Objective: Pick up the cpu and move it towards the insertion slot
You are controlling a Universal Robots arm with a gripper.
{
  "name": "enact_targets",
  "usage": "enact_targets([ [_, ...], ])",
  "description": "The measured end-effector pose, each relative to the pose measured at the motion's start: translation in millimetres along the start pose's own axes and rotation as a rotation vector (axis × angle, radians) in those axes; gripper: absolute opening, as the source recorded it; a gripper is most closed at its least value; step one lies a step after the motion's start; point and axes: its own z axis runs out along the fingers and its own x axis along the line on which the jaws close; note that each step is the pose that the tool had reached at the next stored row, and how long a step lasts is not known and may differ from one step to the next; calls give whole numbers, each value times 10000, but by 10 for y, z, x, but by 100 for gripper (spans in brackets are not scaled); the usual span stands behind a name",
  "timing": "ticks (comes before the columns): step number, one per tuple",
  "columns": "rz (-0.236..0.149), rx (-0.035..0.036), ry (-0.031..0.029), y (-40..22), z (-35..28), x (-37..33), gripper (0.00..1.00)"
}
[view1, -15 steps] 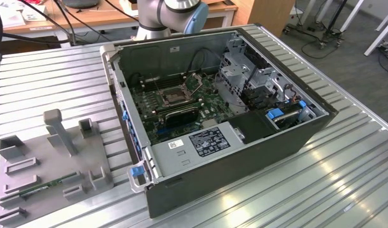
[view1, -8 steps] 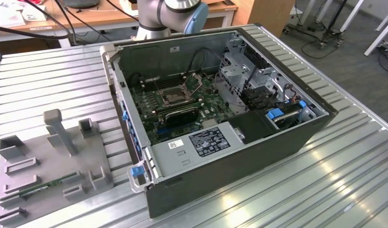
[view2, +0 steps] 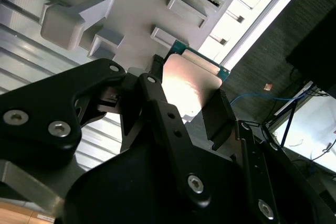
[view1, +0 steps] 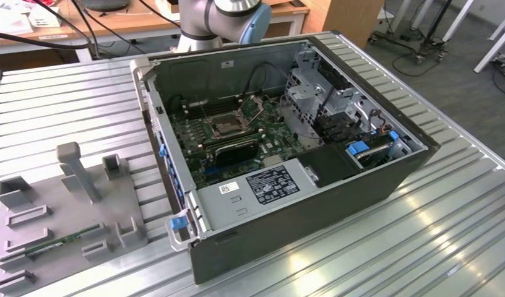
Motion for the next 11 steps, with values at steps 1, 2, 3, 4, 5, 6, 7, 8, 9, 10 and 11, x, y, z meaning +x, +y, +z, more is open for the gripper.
enact_targets([
  [1, 1, 3, 5, 1, -11, 0, 55],
  [2, 0, 2, 4, 1, -23, 0, 55],
  [3, 0, 0, 0, 2, -35, 0, 55],
  [4, 1, 1, 1, 2, -51, 0, 55],
  [5, 0, 0, 1, 3, -65, 0, 55],
  [6, 1, 0, 0, 3, -79, 0, 55],
  [7, 0, 0, 0, 4, -92, 0, 55],
  [8, 0, 0, 0, 4, -108, 0, 55],
  [9, 0, 0, 1, 5, -125, 0, 55],
  [10, 0, 0, 0, 6, -140, 0, 55],
  [11, 0, 0, 0, 6, -156, 0, 55],
])
